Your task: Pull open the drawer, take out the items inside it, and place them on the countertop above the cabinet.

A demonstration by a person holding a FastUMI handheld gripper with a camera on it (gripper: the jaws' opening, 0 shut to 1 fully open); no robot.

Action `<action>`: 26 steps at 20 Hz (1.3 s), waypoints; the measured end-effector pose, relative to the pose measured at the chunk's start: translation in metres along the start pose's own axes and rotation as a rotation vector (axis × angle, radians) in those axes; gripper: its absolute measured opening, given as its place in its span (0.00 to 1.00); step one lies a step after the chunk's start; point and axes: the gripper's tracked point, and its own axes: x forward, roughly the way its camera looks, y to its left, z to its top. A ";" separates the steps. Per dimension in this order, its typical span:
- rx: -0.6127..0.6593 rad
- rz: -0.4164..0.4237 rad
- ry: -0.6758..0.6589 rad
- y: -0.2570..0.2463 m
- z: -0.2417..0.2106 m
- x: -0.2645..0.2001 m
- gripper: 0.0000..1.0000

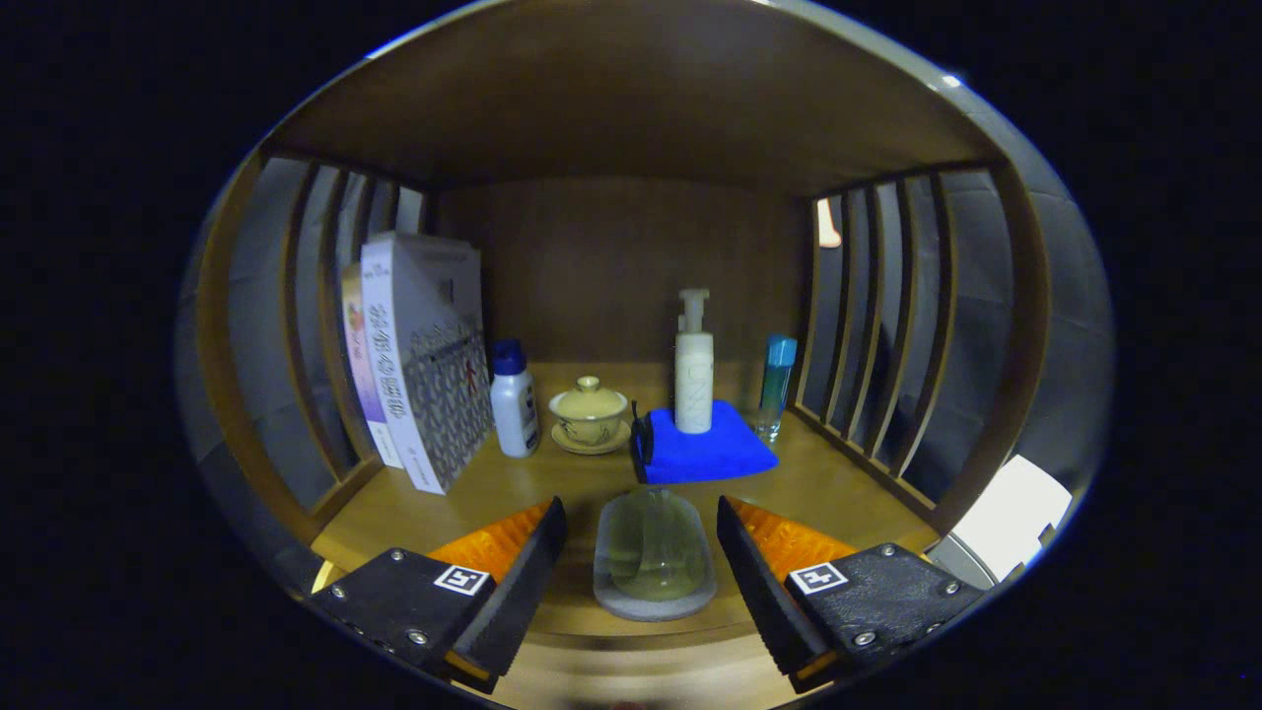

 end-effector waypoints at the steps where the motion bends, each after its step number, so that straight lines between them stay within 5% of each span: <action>1: 0.004 -0.007 -0.030 -0.002 0.005 -0.011 0.95; 14: -0.046 -0.103 -0.188 -0.017 0.001 -0.135 0.95; 26: -0.066 -0.081 -0.222 0.001 -0.071 -0.193 0.95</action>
